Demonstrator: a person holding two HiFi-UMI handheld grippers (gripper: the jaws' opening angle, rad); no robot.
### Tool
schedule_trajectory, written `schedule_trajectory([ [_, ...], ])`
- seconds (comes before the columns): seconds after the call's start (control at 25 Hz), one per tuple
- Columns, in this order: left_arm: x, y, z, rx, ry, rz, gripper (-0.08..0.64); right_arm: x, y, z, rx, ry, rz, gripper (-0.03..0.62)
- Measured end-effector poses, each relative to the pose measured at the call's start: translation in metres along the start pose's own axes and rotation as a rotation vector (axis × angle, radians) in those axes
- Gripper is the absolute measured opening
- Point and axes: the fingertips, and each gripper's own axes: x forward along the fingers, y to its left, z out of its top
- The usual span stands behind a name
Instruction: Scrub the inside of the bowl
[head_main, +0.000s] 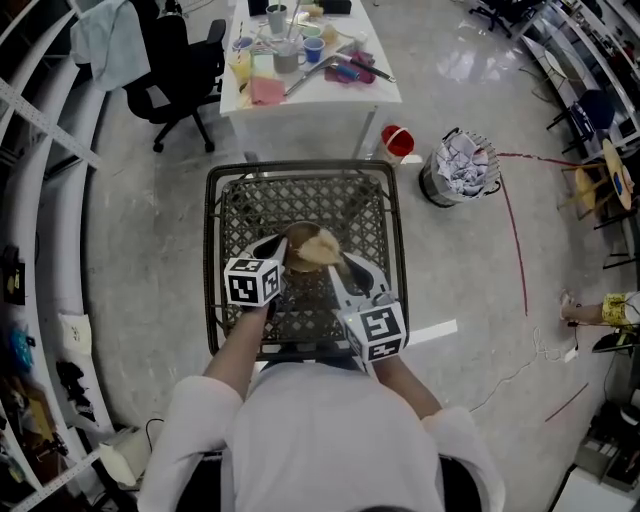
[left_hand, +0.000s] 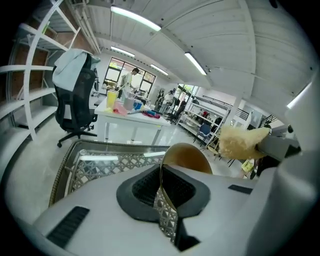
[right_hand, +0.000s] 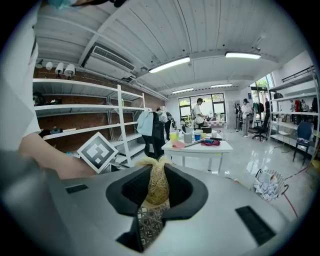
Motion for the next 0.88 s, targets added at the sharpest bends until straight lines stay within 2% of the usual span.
schedule_trajectory([
  [0.24, -0.02, -0.017, 0.025, 0.039, -0.069, -0.018, 0.043, -0.005, 0.007, 0.01, -0.028, -0.032, 0.004, 0.089],
  [0.6, -0.048, -0.04, 0.043, 0.104, -0.152, -0.026, 0.043, -0.013, 0.018, 0.014, -0.098, -0.035, 0.011, 0.089],
  [0.88, -0.065, -0.057, 0.06, 0.198, -0.202, -0.02, 0.043, -0.016, 0.016, 0.014, -0.282, 0.017, -0.056, 0.089],
])
